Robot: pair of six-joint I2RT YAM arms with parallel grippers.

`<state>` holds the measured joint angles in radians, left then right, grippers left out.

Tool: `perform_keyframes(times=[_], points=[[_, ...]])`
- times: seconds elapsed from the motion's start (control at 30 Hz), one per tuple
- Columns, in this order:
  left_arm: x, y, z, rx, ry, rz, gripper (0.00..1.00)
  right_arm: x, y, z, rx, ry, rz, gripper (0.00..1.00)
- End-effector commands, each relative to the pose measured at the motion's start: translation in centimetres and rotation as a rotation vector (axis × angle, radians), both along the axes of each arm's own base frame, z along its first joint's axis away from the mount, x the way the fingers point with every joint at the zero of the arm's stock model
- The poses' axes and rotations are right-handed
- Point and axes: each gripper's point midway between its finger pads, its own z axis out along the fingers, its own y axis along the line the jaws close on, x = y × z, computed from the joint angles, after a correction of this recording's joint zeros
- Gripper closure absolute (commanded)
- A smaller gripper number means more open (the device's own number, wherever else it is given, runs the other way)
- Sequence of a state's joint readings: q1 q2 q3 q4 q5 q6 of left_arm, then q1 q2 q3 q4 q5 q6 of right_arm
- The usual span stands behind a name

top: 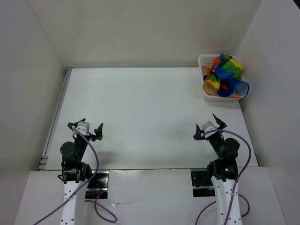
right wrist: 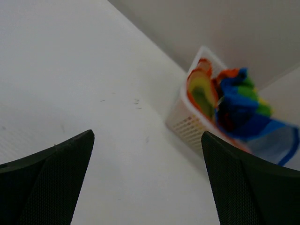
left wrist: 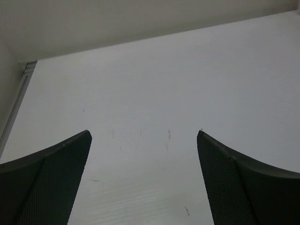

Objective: Fold and stack the shorts
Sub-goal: Grab the shorts from the pile

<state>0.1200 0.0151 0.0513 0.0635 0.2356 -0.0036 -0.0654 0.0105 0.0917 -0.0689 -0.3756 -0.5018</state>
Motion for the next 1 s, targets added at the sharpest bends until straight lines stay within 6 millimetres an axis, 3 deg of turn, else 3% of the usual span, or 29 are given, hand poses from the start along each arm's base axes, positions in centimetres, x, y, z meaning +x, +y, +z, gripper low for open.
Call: perform_keyframes(times=[0.0,0.07,0.1,0.13,0.17,0.2,0.23,0.27,0.3,0.33,0.37,0.4,0.43,0.47,0.5,0.53,0.57,0.6,0.63,0.67,0.7,0.73,0.8,0.87,0.9,0.93,0.97], points=[[-1.2,-3.4,7.5,0.064,-0.247,-0.19,0.0,-1.3,1.3,6.4,-0.533,-0.288,0.131,0.0],[-1.7,-2.7,9.9,0.06,-0.264,-0.146,0.0,-1.5,-1.3,11.0,-0.476,-0.385,-0.06,0.0],[-1.7,-2.2,11.1,0.057,-0.277,-0.117,0.0,-2.7,-2.2,15.9,-0.437,-0.551,-0.156,0.0],[-1.8,-1.9,12.4,0.055,-0.291,-0.094,0.0,-3.0,-3.0,17.3,-0.393,-0.59,-0.21,0.0],[-1.6,-1.8,14.4,0.054,-0.283,-0.094,0.0,-4.0,-2.6,19.9,-0.472,-0.641,-0.204,0.0],[-1.1,-1.8,15.1,0.049,-0.253,-0.095,0.0,-2.0,-2.3,17.5,-0.532,-0.487,-0.143,0.0],[-0.5,-1.8,15.8,0.045,-0.22,-0.104,0.0,-2.6,-2.0,20.6,-0.534,-0.492,-0.129,0.0],[2.2,-1.8,14.1,0.021,-0.076,-0.12,0.0,-1.6,-2.0,20.5,-0.533,-0.421,-0.11,0.0],[2.9,-2.1,16.3,0.011,-0.019,-0.14,0.0,1.9,-2.7,17.5,-0.518,-0.231,-0.086,0.0],[4.1,-2.6,15.9,-0.005,0.071,-0.177,0.0,2.7,-3.2,20.1,-0.499,-0.226,-0.116,0.0],[7.3,-2.6,12.2,-0.046,0.267,-0.197,0.0,4.3,-4.2,20.2,-0.427,-0.161,-0.172,0.0],[7.8,-2.7,10.3,-0.075,0.398,-0.208,0.0,7.9,-5.0,17.6,-0.375,-0.013,-0.187,0.0],[10.3,-2.5,9.9,-0.091,0.471,-0.208,0.0,9.2,-5.3,20.6,-0.311,-0.023,-0.227,0.0],[11.1,-2.1,9.4,-0.095,0.505,-0.192,0.0,10.6,-6.7,20.2,-0.191,0.049,-0.323,0.0],[11.9,-2.1,9.2,-0.09,0.51,-0.185,0.0,12.2,-6.7,19.7,-0.148,0.108,-0.351,0.0],[13.2,-1.6,8.8,-0.086,0.522,-0.161,0.0,15.4,-6.3,18.5,-0.12,0.213,-0.374,0.0],[13.7,-1.4,8.6,-0.086,0.53,-0.151,0.0,16.5,-7.4,17.6,-0.058,0.27,-0.461,0.0],[14.4,-1.5,8.7,-0.079,0.527,-0.148,0.0,17.9,-7.1,16.6,-0.031,0.317,-0.476,0.0],[15.4,-1.2,7.6,-0.081,0.559,-0.136,0.0,19.2,-7.2,17.4,0.008,0.318,-0.497,0.0],[15.9,-0.8,7.8,-0.077,0.569,-0.113,0.0,21.0,-7.4,14.5,0.048,0.391,-0.536,0.03],[16.4,-0.7,6.9,-0.081,0.602,-0.113,0.0,21.9,-7.6,14.1,0.072,0.388,-0.558,0.05],[16.5,-0.7,6.5,-0.084,0.619,-0.113,0.0,23.4,-7.7,13.5,0.092,0.369,-0.577,0.08],[16.5,-0.1,5.0,-0.082,0.678,-0.078,0.0,24.4,-8.4,12.5,0.143,0.351,-0.641,0.1],[16.1,0.2,3.6,-0.082,0.738,-0.055,0.0,26.3,-9.1,9.8,0.163,0.394,-0.679,0.1],[16.1,0.6,2.6,-0.076,0.768,-0.032,0.0,27.0,-10.2,9.8,0.193,0.392,-0.722,0.1],[16.1,0.8,2.6,-0.073,0.769,-0.021,0.0,28.1,-10.9,7.1,0.187,0.437,-0.756,0.1],[15.8,0.8,1.7,-0.075,0.798,-0.021,0.0,28.9,-11.9,7.4,0.201,0.42,-0.79,0.1]])
